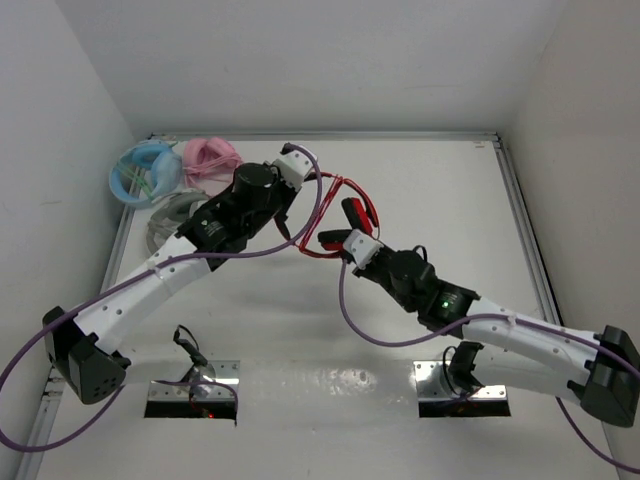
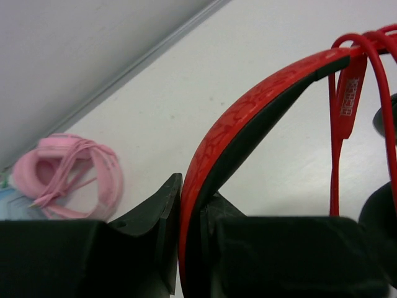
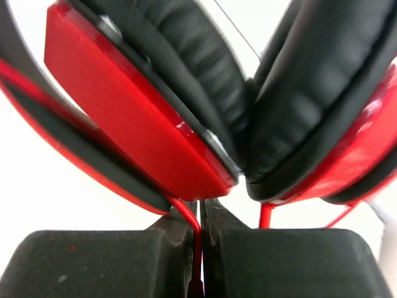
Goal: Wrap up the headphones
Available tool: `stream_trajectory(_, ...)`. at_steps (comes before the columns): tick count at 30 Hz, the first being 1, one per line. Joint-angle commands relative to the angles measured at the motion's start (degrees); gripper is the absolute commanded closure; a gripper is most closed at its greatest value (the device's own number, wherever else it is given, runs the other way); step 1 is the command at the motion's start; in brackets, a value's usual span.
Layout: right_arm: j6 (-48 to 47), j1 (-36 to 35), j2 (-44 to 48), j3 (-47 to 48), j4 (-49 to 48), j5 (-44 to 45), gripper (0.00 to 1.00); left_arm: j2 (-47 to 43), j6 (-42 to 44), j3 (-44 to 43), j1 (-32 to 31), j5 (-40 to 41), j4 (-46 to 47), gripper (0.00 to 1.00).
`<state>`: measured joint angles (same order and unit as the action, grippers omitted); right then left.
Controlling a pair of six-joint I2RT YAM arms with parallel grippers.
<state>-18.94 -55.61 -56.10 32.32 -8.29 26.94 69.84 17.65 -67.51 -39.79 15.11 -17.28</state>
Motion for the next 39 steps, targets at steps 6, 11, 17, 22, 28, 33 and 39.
stream_trajectory(6,2.94,1.91,6.43,-7.35,-14.90,-11.55,1.00,-3.14,-8.68,-10.80,0.06,-17.46,-8.38,1.00)
stream_trajectory(11,2.77,1.83,7.93,-9.20,-17.98,-17.79,1.00,-3.40,-9.30,-10.72,0.06,-19.07,-8.48,1.00)
stream_trajectory(17,2.85,1.83,6.00,-8.85,-18.51,-17.80,0.81,-2.08,-11.06,-9.58,0.06,-15.12,-7.51,1.00)
stream_trajectory(22,3.03,1.83,7.31,-9.90,-19.13,-16.83,0.74,-2.08,-10.88,-9.66,0.06,-12.30,-8.91,1.00)
stream_trajectory(28,1.98,1.83,11.44,-13.06,-15.53,-13.32,0.44,-3.40,-9.92,-9.93,0.06,-6.96,-8.83,1.00)
stream_trajectory(33,2.41,1.83,13.99,-15.09,-10.87,-9.98,0.17,-3.40,-8.25,-8.70,0.06,4.04,-6.37,1.00)
stream_trajectory(39,4.52,1.83,13.56,-15.01,-7.80,-7.08,0.01,-2.61,-8.68,-8.61,0.06,4.66,-6.19,1.00)
